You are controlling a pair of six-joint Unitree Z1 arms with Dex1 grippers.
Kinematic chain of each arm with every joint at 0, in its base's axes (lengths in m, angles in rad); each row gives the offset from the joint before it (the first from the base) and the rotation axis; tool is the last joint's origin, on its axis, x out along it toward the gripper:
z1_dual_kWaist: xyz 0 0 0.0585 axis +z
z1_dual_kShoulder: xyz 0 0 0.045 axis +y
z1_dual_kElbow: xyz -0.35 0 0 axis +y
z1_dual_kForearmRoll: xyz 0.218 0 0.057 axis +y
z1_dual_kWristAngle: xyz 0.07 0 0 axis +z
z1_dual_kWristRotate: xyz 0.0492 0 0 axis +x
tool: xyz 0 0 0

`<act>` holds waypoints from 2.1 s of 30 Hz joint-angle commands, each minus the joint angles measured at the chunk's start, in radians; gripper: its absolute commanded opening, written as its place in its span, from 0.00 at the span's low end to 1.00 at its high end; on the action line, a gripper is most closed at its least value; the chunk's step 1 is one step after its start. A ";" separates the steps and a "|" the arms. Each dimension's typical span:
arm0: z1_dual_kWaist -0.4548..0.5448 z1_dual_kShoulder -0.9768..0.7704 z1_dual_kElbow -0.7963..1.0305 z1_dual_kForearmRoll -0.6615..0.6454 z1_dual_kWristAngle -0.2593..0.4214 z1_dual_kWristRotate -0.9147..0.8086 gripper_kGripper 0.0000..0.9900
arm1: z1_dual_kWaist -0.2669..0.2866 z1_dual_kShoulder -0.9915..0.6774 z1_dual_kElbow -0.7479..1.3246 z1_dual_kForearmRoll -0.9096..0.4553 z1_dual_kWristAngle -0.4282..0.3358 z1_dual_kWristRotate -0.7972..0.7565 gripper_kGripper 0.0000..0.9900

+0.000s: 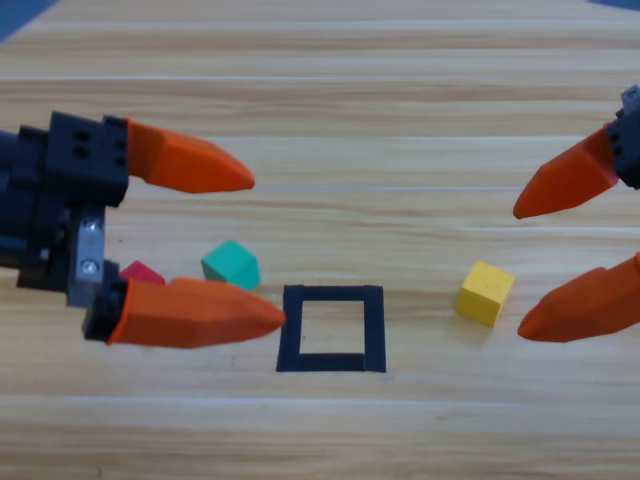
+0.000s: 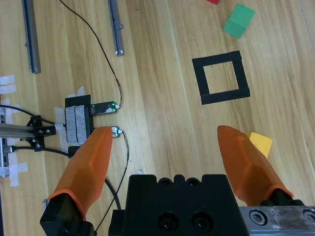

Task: Stack the blocks in the rectangular block: red at the bottom, yellow in the middle, green on top

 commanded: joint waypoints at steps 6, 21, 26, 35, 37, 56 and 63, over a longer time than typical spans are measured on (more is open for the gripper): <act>-0.028 0.004 0.008 0.033 0.013 0.003 1.00 | 0.030 -0.024 0.042 -0.019 -0.022 0.012 0.95; -0.028 -0.080 -0.001 0.092 0.221 -0.104 1.00 | -0.110 0.371 -0.080 -0.012 -0.364 0.098 0.96; -0.014 -0.077 -0.092 0.157 0.483 -0.242 0.99 | -0.165 0.493 -0.148 0.004 -0.410 0.059 0.96; 0.195 0.056 -0.207 0.343 0.556 -0.466 0.95 | -0.175 0.588 -0.185 0.040 -0.393 0.018 0.95; 0.224 0.104 -0.244 0.408 0.556 -0.515 0.95 | -0.175 0.605 -0.188 0.045 -0.378 0.010 0.95; 0.373 0.541 -0.409 0.704 0.449 -0.443 0.94 | -0.175 0.772 -0.252 0.105 -0.347 -0.028 0.77; 0.414 0.610 -0.405 0.724 0.435 -0.308 0.94 | -0.175 0.815 -0.283 0.139 -0.343 -0.028 0.18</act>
